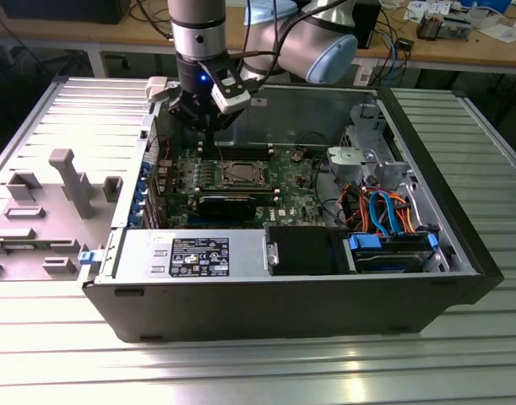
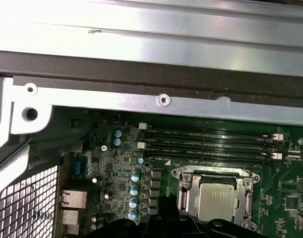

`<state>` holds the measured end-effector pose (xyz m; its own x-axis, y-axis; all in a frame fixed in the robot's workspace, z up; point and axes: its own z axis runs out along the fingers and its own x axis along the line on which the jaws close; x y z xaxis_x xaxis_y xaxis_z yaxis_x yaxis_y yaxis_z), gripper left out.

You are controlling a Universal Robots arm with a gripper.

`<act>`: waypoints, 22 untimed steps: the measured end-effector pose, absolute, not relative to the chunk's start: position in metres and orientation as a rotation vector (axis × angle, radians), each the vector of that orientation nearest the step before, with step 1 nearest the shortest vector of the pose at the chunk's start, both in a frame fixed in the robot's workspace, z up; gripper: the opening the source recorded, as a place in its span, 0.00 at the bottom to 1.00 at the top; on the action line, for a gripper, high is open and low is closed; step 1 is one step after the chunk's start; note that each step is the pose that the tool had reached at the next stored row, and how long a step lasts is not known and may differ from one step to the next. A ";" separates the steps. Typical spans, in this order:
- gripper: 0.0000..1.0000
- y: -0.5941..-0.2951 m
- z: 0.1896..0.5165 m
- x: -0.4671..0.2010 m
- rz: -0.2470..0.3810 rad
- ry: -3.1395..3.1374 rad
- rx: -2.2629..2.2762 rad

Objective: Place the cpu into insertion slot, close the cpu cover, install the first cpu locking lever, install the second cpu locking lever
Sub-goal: 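Install the first cpu locking lever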

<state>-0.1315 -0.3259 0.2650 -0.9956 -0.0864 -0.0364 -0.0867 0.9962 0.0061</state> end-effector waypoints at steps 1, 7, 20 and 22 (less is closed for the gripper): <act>0.11 -0.323 0.265 -0.131 0.012 3.103 -0.135; 0.11 -0.316 0.265 -0.131 0.013 3.118 -0.135; 0.11 -0.310 0.265 -0.119 0.000 3.119 -0.121; 0.11 -0.310 0.265 -0.114 -0.001 3.119 -0.121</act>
<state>-0.1144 -0.3100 0.2650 -0.9968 -0.0773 -0.0206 -0.0773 0.9970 -0.0013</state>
